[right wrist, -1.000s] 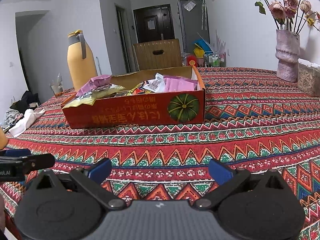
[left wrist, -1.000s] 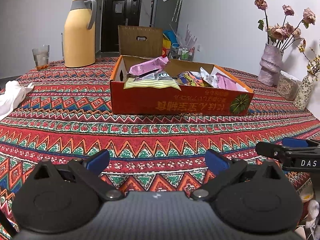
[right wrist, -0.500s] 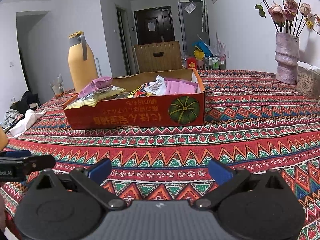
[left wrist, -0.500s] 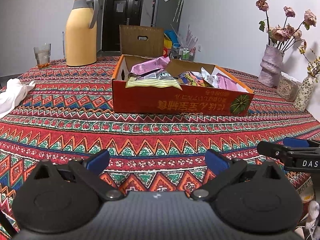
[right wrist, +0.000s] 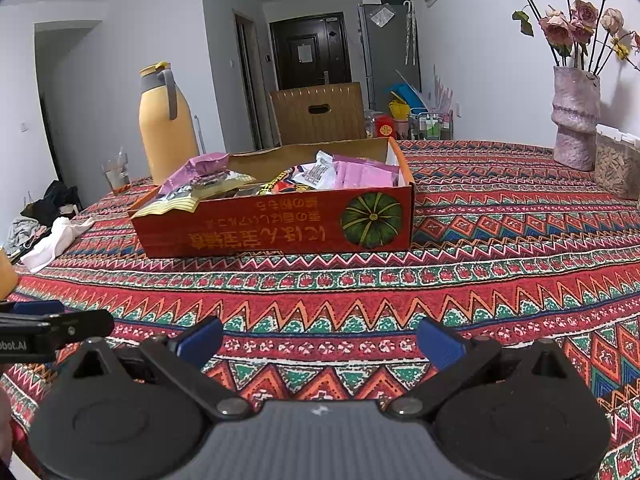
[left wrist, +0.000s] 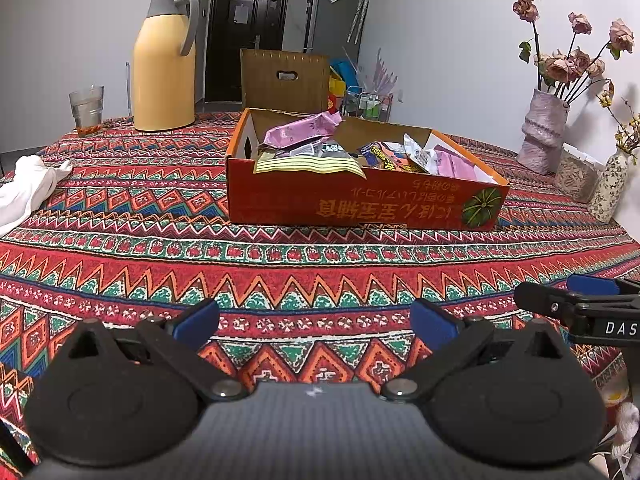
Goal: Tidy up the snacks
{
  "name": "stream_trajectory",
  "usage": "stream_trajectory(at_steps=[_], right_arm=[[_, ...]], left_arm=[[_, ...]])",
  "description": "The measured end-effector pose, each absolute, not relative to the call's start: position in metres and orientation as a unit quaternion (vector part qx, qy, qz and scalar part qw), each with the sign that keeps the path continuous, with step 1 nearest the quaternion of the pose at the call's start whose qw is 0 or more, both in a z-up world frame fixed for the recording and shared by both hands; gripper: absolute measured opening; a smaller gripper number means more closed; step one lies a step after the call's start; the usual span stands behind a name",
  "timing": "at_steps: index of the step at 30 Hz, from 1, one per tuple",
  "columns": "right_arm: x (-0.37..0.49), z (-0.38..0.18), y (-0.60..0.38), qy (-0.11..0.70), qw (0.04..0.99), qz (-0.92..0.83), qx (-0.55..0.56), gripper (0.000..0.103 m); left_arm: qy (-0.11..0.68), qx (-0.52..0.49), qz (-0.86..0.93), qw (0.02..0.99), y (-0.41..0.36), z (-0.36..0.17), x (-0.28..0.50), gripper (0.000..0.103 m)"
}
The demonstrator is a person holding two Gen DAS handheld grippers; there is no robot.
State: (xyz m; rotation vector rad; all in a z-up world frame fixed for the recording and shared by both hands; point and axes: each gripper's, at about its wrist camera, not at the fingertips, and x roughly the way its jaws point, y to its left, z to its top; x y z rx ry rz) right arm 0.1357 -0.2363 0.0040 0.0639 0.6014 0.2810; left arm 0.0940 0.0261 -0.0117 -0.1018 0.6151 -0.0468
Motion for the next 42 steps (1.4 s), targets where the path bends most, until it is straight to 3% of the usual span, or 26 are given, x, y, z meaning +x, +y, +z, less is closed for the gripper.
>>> stream_trajectory(at_steps=[42], right_arm=[[0.1323, 0.0075, -0.2341, 0.29, 0.947, 0.137, 0.028, 0.103]], left_arm=[[0.295, -0.053, -0.025, 0.954, 0.0286, -0.0087, 0.089, 0.103]])
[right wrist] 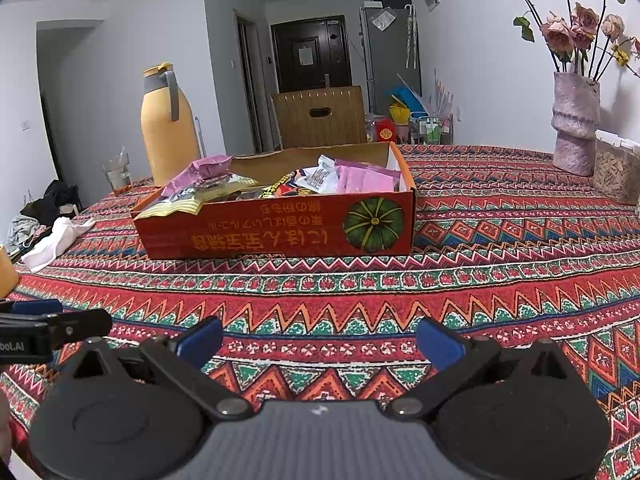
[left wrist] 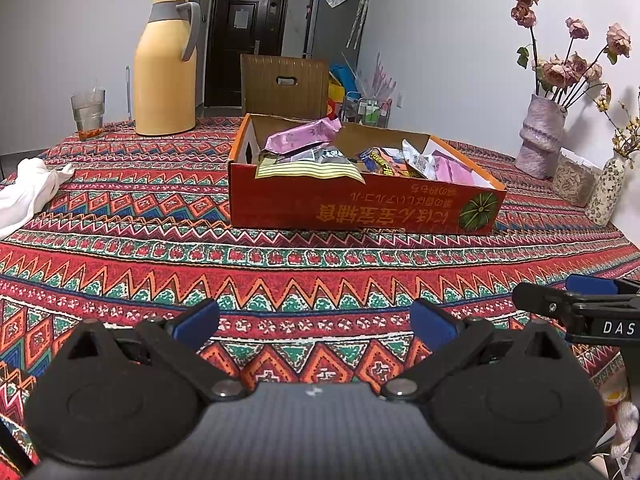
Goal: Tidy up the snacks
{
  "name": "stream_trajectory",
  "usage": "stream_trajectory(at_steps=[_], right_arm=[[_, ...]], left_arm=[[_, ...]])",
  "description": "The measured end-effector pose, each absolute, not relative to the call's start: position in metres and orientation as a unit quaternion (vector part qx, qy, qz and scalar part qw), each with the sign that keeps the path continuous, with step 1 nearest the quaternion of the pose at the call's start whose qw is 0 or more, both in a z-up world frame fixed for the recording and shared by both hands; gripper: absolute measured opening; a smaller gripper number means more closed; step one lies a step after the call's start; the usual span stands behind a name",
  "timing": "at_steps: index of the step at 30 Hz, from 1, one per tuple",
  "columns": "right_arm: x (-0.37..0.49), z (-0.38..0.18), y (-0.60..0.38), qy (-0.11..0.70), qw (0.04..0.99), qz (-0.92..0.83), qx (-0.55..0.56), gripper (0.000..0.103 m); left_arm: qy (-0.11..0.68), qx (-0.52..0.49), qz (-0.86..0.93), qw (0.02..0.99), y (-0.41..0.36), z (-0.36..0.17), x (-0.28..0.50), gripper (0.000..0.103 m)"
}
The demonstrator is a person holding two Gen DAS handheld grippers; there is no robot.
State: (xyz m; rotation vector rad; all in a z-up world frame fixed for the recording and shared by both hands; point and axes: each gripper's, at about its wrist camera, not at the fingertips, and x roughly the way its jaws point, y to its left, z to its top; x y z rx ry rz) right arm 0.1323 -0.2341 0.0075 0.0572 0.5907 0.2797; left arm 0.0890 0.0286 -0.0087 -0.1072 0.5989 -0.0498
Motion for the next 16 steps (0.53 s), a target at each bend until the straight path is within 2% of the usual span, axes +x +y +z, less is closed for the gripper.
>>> stream_trajectory(at_steps=[16], right_arm=[[0.124, 0.01, -0.232, 0.283, 0.949, 0.138, 0.024, 0.103]], left_arm=[[0.275, -0.054, -0.031, 0.959, 0.029, -0.003, 0.079, 0.103]])
